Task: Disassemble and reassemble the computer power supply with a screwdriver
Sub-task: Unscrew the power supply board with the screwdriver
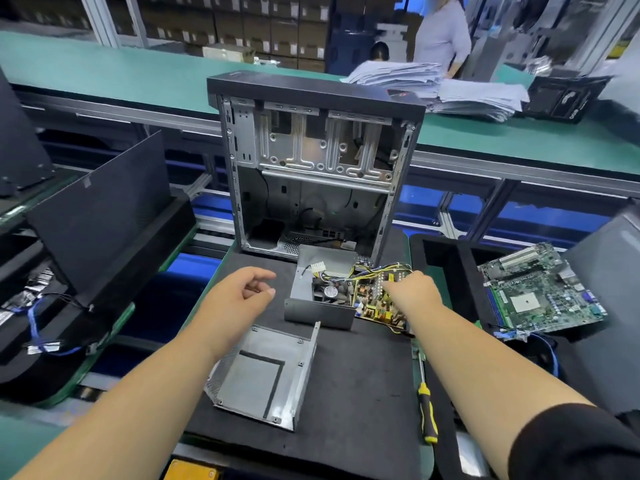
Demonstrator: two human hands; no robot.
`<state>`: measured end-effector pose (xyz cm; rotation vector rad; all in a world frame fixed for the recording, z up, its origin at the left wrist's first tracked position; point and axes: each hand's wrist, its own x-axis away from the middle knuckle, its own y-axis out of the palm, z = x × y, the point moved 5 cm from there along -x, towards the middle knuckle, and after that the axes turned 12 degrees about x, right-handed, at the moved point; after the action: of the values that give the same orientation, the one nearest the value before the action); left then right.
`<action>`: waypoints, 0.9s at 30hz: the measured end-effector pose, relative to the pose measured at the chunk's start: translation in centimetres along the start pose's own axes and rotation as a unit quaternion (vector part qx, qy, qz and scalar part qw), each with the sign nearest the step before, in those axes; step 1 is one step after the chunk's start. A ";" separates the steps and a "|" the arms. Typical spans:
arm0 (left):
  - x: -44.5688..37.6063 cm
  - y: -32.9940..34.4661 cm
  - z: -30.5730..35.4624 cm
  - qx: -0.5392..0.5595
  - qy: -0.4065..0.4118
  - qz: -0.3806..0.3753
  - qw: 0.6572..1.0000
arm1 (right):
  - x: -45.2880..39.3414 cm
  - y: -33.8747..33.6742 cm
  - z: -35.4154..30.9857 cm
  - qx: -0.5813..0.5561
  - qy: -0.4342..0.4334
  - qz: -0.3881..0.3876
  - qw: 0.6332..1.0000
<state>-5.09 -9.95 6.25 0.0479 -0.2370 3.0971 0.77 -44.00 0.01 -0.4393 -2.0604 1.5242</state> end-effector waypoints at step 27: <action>0.4 -3.3 -3.8 -0.428 -0.107 0.108 0.891 | -1.1 -5.2 3.2 -0.028 -0.003 0.050 0.998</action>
<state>-5.47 -6.10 2.99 0.3485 -1.6655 2.8605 0.08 -48.70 3.97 -0.5661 -2.1182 1.5292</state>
